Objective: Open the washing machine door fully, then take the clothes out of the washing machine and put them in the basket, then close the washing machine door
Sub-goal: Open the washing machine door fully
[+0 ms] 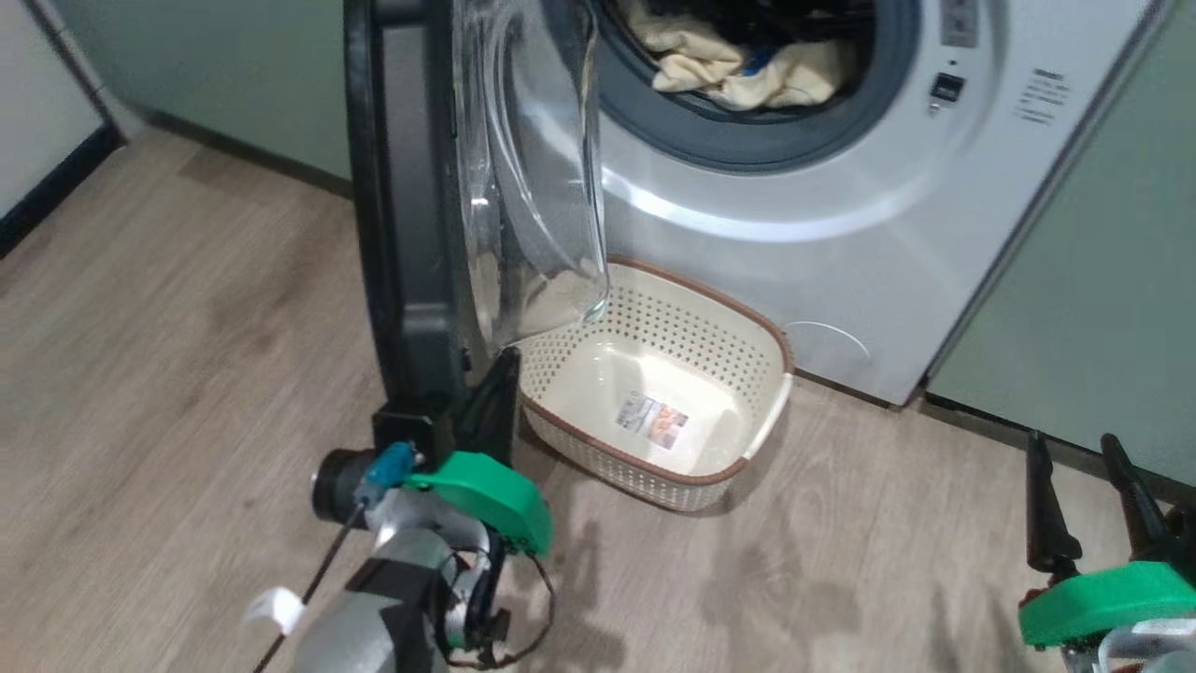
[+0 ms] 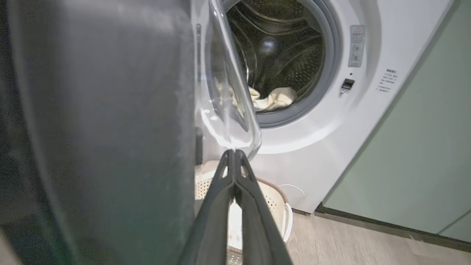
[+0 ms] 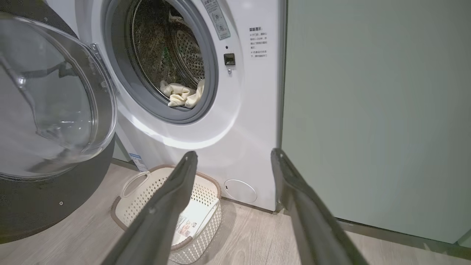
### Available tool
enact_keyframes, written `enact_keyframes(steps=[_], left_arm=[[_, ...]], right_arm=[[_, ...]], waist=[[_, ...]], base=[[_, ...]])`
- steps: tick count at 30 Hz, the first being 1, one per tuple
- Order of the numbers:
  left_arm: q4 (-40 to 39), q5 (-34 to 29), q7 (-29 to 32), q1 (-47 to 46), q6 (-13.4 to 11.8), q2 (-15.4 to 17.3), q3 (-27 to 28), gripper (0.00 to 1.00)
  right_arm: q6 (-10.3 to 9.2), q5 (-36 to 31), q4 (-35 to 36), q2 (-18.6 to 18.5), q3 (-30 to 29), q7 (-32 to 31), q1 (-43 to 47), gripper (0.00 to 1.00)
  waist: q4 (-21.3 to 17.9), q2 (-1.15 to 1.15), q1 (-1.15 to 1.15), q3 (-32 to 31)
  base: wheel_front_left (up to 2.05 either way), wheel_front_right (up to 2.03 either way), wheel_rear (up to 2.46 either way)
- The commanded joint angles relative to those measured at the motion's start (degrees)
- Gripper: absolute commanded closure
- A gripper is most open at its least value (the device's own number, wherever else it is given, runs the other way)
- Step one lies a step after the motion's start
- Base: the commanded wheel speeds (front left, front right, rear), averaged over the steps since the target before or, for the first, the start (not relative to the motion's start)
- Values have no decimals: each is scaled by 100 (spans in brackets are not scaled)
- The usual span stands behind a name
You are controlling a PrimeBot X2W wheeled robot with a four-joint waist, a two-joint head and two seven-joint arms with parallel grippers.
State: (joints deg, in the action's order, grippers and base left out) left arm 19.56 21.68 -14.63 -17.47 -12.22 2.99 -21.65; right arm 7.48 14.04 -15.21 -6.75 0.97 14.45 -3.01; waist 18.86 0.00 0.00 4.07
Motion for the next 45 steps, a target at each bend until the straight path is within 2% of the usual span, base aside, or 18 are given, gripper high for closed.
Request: enact_keyframes(steps=[1, 13, 20, 36, 45], left_arm=[[-203, -15, -37, -142, -20, 158, 323, 100], [-323, 61, -37, 0, -74, 419, 908, 100], [-166, 141, -37, -52, -56, 508, 1326, 100], [559, 157, -37, -765, 358, 509, 2687, 100], [1060, 42, -37, -1110, 487, 445, 3319, 100]], right_arm=[[1, -16, 157, -68, 113, 55, -205, 0], [1, -30, 181, -82, 89, 55, -201, 0], [1, -51, 207, -138, 99, 55, -256, 0], [1, -40, 231, -355, 209, 55, -428, 0], [1, -34, 238, -426, 237, 55, -538, 0]], waist=[[120, 0, 0, 17], [630, 0, 0, 32], [760, 0, 0, 142], [673, 0, 0, 507], [597, 0, 0, 680]], base=[[0, 0, 0], [0, 0, 0], [0, 0, 0], [0, 0, 0], [0, 0, 0]])
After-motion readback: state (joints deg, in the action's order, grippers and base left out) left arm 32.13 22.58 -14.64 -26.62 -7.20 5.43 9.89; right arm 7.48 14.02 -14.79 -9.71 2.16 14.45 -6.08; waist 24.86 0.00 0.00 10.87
